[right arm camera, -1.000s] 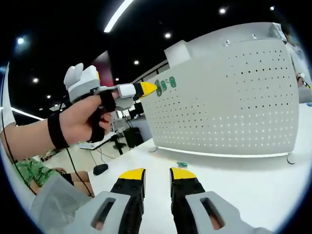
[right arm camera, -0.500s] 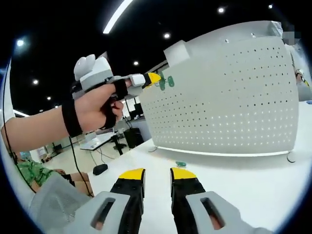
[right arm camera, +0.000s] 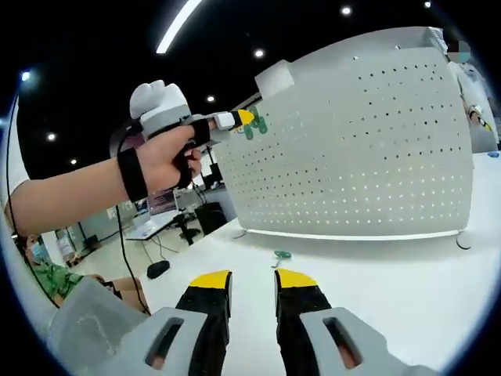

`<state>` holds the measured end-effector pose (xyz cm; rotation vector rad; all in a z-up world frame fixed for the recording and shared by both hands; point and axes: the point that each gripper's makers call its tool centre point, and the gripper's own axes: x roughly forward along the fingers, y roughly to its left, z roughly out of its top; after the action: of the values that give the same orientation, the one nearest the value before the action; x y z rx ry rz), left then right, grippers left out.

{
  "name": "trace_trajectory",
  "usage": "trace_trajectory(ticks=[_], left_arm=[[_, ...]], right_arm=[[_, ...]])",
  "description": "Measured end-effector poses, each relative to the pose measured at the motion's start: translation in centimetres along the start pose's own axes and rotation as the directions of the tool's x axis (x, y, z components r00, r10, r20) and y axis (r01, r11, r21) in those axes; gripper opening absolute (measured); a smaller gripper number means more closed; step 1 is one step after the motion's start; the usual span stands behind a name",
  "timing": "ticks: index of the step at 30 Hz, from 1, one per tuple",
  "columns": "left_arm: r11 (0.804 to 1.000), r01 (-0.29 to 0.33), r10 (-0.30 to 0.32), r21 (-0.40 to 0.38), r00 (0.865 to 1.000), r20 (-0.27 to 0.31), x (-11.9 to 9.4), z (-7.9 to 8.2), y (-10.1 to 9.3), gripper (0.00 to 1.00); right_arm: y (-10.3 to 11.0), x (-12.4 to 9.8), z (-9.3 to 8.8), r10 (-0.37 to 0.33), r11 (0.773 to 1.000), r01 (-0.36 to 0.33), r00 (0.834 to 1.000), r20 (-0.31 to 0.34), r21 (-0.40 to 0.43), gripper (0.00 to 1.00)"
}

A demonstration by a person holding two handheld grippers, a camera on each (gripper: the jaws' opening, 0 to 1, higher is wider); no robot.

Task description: Insert the hook assembly into the mounting plate slot until the hook locks in place.

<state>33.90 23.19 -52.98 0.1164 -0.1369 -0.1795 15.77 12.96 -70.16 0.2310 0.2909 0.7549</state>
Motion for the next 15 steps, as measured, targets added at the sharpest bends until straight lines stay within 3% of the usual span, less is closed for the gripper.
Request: trace_trajectory(ticks=[1, 2, 7, 15], left_arm=[[0.999, -0.002, 0.002, 0.053, 1.000, -0.001, 0.2, 0.1, 0.2, 0.03], [0.998, 0.000, 0.000, 0.057, 1.000, -0.003, 0.3, 0.1, 0.1, 0.03], [0.999, -0.034, 0.034, 0.034, 0.999, -0.005, 1.7, 0.3, 0.5, 0.03], [0.998, -0.047, 0.047, 0.036, 0.999, 0.002, 3.7, 0.5, 0.6, 0.03]], right_arm=[[-0.1, 0.0, 0.0, -0.002, 1.000, 0.002, 1.000, 0.002, 0.001, 0.21], [-0.1, 0.0, -0.1, -0.001, 1.000, 0.001, 1.000, 0.003, 0.005, 0.21], [-0.1, 0.2, -0.5, 0.012, 1.000, -0.011, 1.000, -0.025, 0.007, 0.21], [-0.6, 0.3, 0.2, 0.015, 1.000, -0.015, 1.000, -0.011, 0.006, 0.20]])
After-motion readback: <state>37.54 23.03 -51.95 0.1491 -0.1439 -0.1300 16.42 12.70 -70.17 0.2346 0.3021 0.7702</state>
